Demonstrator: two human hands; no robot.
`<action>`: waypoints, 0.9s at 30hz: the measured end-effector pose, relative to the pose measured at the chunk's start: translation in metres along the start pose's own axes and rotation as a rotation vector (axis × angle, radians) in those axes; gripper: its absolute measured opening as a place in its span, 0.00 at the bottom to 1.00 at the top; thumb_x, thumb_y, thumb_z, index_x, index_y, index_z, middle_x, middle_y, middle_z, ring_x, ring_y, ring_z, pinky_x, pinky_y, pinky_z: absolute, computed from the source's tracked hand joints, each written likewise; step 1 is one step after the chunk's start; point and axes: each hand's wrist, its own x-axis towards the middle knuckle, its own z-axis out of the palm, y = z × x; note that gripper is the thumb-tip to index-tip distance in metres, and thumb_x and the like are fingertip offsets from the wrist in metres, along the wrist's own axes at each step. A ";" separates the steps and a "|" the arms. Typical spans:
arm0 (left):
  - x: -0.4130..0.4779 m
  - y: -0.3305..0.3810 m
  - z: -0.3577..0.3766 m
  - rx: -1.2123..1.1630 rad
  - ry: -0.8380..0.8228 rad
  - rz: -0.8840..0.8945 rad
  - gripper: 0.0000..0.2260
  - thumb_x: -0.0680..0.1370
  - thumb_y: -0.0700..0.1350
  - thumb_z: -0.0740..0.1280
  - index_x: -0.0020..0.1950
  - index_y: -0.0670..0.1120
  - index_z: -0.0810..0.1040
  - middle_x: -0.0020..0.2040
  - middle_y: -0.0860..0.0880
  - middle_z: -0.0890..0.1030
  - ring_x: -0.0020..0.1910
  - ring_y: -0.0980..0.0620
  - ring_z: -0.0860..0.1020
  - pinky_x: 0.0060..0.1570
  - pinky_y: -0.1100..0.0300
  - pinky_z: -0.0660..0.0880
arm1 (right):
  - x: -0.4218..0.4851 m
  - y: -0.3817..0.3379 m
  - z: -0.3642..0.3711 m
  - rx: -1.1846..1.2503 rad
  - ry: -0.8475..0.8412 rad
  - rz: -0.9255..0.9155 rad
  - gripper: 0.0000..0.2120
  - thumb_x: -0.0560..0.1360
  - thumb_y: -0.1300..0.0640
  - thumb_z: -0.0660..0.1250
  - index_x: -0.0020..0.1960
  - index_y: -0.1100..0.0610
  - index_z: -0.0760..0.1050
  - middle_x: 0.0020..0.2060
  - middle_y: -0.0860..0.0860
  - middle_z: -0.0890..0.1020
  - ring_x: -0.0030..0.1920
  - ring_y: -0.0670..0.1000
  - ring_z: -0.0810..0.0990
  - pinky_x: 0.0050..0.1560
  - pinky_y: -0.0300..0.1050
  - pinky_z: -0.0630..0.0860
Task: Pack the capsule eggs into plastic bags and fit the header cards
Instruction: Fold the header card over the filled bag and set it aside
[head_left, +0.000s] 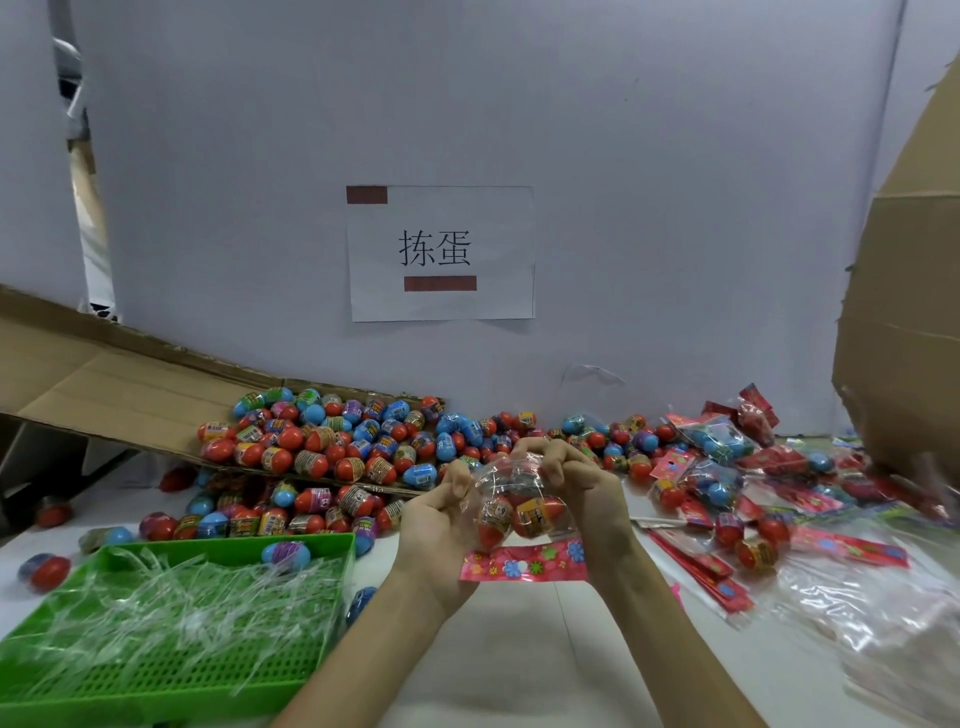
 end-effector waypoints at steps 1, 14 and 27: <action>-0.001 0.000 0.001 0.002 0.001 -0.006 0.11 0.76 0.44 0.59 0.33 0.45 0.68 0.32 0.46 0.71 0.28 0.50 0.73 0.31 0.55 0.75 | 0.000 0.000 0.000 0.005 0.000 -0.005 0.13 0.67 0.65 0.55 0.28 0.56 0.72 0.45 0.56 0.83 0.42 0.52 0.81 0.42 0.44 0.80; 0.002 0.006 -0.003 0.214 0.014 -0.033 0.14 0.82 0.49 0.65 0.56 0.42 0.86 0.55 0.42 0.86 0.54 0.45 0.86 0.51 0.50 0.83 | 0.008 0.022 0.002 -0.210 0.181 -0.040 0.16 0.75 0.52 0.73 0.47 0.66 0.77 0.46 0.56 0.83 0.48 0.58 0.85 0.44 0.51 0.84; 0.003 0.012 0.002 0.175 0.013 0.064 0.18 0.84 0.35 0.60 0.50 0.48 0.89 0.59 0.41 0.85 0.45 0.44 0.88 0.53 0.45 0.81 | 0.008 0.023 -0.002 -0.007 0.222 0.397 0.23 0.78 0.45 0.70 0.67 0.58 0.77 0.60 0.58 0.84 0.57 0.57 0.85 0.50 0.49 0.83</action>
